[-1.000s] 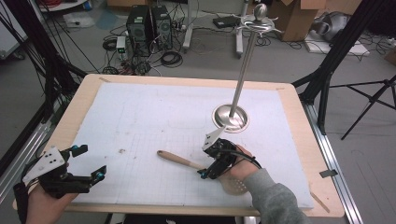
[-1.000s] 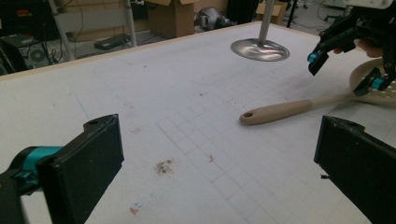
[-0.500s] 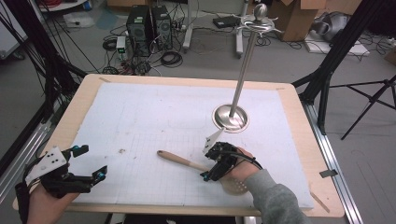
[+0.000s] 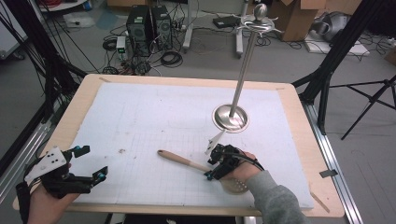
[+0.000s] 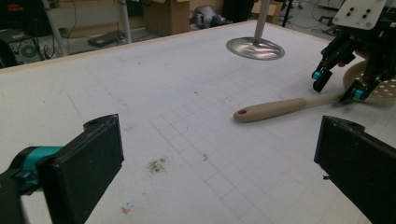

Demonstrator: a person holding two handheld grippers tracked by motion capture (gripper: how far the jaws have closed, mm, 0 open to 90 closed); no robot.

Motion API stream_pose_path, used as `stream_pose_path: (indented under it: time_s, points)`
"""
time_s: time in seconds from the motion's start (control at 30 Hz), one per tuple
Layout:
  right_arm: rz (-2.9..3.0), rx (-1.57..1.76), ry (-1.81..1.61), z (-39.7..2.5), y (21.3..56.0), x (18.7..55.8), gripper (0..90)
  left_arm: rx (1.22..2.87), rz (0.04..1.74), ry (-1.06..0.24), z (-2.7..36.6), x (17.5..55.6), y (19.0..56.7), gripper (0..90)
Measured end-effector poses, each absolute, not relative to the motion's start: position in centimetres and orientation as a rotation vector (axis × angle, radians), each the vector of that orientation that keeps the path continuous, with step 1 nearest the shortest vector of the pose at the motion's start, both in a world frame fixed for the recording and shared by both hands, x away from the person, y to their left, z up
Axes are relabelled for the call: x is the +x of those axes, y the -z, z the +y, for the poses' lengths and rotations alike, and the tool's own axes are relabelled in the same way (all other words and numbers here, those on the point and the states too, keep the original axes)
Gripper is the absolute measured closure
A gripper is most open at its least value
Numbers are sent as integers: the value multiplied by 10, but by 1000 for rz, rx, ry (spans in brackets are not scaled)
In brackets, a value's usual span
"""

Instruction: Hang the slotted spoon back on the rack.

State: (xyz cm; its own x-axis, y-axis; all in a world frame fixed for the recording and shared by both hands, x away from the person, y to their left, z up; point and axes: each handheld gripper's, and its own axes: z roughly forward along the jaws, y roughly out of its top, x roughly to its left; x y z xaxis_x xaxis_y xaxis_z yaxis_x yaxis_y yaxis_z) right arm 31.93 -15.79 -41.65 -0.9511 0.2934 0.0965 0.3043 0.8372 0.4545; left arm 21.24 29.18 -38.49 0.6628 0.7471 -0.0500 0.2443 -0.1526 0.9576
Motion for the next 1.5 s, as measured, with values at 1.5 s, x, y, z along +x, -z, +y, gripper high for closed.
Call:
stream_pose_path:
  time_s: [1.5]
  points:
    - [-3026,-525,675,-152,413,312,785,1723,825,-529,292,216,390,17]
